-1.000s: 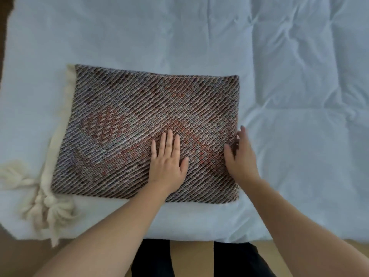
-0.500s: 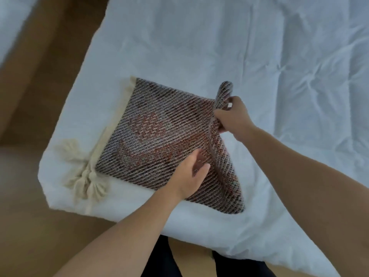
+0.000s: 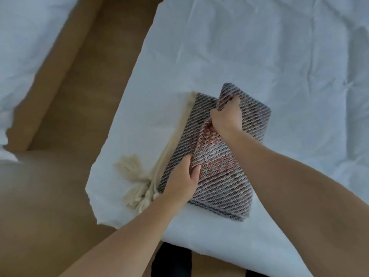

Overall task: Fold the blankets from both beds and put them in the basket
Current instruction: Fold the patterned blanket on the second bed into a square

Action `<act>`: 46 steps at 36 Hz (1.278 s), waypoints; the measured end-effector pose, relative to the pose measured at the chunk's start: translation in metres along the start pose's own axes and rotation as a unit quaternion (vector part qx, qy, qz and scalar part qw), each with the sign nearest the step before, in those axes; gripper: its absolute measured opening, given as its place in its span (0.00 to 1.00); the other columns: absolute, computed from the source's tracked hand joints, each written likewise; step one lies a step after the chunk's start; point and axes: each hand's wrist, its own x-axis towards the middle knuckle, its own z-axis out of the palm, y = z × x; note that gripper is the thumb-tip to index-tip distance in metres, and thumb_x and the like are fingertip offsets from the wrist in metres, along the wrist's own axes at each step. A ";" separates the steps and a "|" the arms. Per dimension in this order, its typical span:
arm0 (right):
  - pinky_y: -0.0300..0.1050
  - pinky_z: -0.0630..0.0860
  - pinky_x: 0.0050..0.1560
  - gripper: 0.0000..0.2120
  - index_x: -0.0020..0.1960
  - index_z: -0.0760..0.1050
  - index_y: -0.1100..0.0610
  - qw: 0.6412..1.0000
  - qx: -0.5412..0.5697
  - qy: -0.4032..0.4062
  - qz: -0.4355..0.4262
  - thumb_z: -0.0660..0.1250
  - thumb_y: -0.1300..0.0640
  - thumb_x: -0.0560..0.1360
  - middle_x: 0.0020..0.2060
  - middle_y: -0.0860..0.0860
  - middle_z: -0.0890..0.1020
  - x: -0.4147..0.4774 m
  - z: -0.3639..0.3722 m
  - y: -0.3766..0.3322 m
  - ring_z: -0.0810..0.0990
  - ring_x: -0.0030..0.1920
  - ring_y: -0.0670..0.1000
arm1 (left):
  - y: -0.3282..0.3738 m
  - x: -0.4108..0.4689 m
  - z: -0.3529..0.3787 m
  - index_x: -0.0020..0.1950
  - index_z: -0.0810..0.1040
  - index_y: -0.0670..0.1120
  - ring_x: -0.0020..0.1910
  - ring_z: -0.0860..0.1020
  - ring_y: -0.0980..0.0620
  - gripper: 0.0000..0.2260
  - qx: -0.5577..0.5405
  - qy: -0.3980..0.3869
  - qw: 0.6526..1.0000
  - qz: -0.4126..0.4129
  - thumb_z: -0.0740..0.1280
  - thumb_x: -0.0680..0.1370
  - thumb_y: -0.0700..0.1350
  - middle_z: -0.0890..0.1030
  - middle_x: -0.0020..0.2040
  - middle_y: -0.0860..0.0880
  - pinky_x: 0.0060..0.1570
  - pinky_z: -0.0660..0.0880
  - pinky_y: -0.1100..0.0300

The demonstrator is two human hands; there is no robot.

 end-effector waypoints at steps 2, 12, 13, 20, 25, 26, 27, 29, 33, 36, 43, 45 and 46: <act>0.40 0.67 0.22 0.30 0.73 0.54 0.61 1.000 -0.011 -0.001 -0.009 0.65 0.61 0.76 0.36 0.50 0.75 0.002 0.022 -0.010 0.75 0.33 0.47 | -0.020 0.008 -0.012 0.70 0.68 0.48 0.59 0.76 0.51 0.20 0.030 0.018 0.999 0.018 0.54 0.81 0.56 0.78 0.60 0.52 0.60 0.73 0.55; 0.42 0.66 0.25 0.20 0.66 0.58 0.60 0.998 -0.063 0.001 -0.015 0.62 0.60 0.78 0.37 0.53 0.76 0.018 0.090 -0.026 0.75 0.34 0.50 | -0.063 0.034 -0.042 0.64 0.69 0.48 0.44 0.78 0.52 0.14 0.034 -0.007 0.999 -0.010 0.52 0.83 0.51 0.78 0.47 0.53 0.44 0.74 0.58; 0.42 0.65 0.24 0.20 0.65 0.59 0.60 0.997 -0.075 -0.009 -0.012 0.62 0.60 0.78 0.40 0.56 0.78 0.020 0.095 -0.021 0.77 0.35 0.52 | -0.066 0.036 -0.040 0.64 0.69 0.48 0.45 0.78 0.52 0.14 0.047 -0.018 0.999 -0.022 0.52 0.83 0.51 0.78 0.47 0.53 0.45 0.75 0.58; 0.45 0.74 0.35 0.18 0.66 0.66 0.61 0.993 -0.057 -0.094 -0.045 0.56 0.52 0.81 0.42 0.55 0.80 0.030 0.086 -0.006 0.79 0.39 0.53 | -0.056 0.065 -0.040 0.71 0.63 0.44 0.62 0.73 0.46 0.23 0.149 0.031 0.987 0.058 0.59 0.76 0.39 0.67 0.68 0.45 0.61 0.72 0.54; 0.52 0.71 0.57 0.16 0.60 0.76 0.60 0.959 -0.162 0.130 -0.193 0.55 0.56 0.81 0.56 0.57 0.77 0.024 0.045 0.021 0.75 0.56 0.57 | -0.002 0.137 -0.042 0.76 0.57 0.39 0.77 0.52 0.43 0.25 0.196 0.062 0.961 0.186 0.55 0.79 0.39 0.54 0.78 0.40 0.76 0.48 0.49; 0.54 0.65 0.66 0.19 0.66 0.73 0.59 0.944 -0.221 0.146 -0.198 0.54 0.54 0.80 0.64 0.58 0.74 0.026 0.037 0.030 0.71 0.65 0.59 | 0.009 0.153 -0.039 0.77 0.54 0.40 0.78 0.49 0.45 0.25 0.215 0.046 0.953 0.207 0.53 0.81 0.41 0.51 0.79 0.42 0.76 0.45 0.51; 0.55 0.57 0.73 0.22 0.72 0.67 0.58 0.936 -0.271 0.127 -0.184 0.52 0.52 0.81 0.71 0.58 0.67 0.030 0.031 0.038 0.63 0.72 0.59 | 0.018 0.169 -0.035 0.78 0.51 0.42 0.78 0.46 0.47 0.24 0.233 0.031 0.945 0.225 0.51 0.82 0.44 0.48 0.79 0.43 0.76 0.42 0.53; 0.55 0.43 0.76 0.28 0.78 0.52 0.57 0.928 -0.345 0.061 -0.130 0.46 0.46 0.82 0.78 0.57 0.51 0.039 0.028 0.055 0.47 0.78 0.57 | 0.026 0.196 -0.025 0.78 0.48 0.43 0.78 0.43 0.48 0.25 0.273 0.004 0.933 0.235 0.47 0.83 0.48 0.45 0.79 0.44 0.76 0.41 0.54; 0.56 0.38 0.76 0.36 0.78 0.43 0.58 0.916 -0.389 0.045 -0.086 0.40 0.37 0.79 0.78 0.55 0.43 0.052 0.039 0.083 0.39 0.77 0.55 | 0.013 0.225 -0.008 0.78 0.46 0.44 0.78 0.42 0.48 0.27 0.321 -0.021 0.924 0.205 0.45 0.82 0.53 0.45 0.79 0.44 0.75 0.39 0.55; 0.55 0.38 0.76 0.37 0.78 0.41 0.58 0.916 -0.392 0.054 -0.063 0.40 0.35 0.78 0.78 0.55 0.43 0.060 0.041 0.100 0.39 0.77 0.55 | 0.002 0.229 0.002 0.78 0.45 0.43 0.78 0.42 0.48 0.29 0.336 -0.016 0.920 0.200 0.45 0.82 0.56 0.45 0.79 0.44 0.75 0.39 0.54; 0.56 0.40 0.76 0.38 0.78 0.38 0.60 0.931 -0.359 0.059 0.023 0.42 0.36 0.78 0.78 0.57 0.40 0.054 0.026 0.105 0.38 0.77 0.57 | 0.008 0.230 0.004 0.78 0.43 0.41 0.78 0.41 0.47 0.31 0.388 -0.021 0.903 0.183 0.44 0.81 0.58 0.43 0.79 0.43 0.75 0.38 0.51; 0.56 0.39 0.76 0.37 0.78 0.38 0.60 0.935 -0.348 0.059 0.030 0.43 0.37 0.79 0.77 0.59 0.39 0.032 0.027 0.097 0.37 0.77 0.58 | 0.015 0.214 0.000 0.78 0.42 0.41 0.77 0.40 0.46 0.31 0.391 0.000 0.902 0.182 0.44 0.81 0.58 0.41 0.79 0.41 0.75 0.37 0.50; 0.56 0.38 0.76 0.37 0.78 0.37 0.60 0.937 -0.344 0.055 0.032 0.43 0.38 0.79 0.77 0.59 0.38 0.017 0.029 0.095 0.37 0.77 0.59 | 0.017 0.201 0.000 0.78 0.42 0.40 0.77 0.39 0.45 0.31 0.380 0.005 0.905 0.190 0.44 0.81 0.57 0.41 0.78 0.40 0.75 0.37 0.50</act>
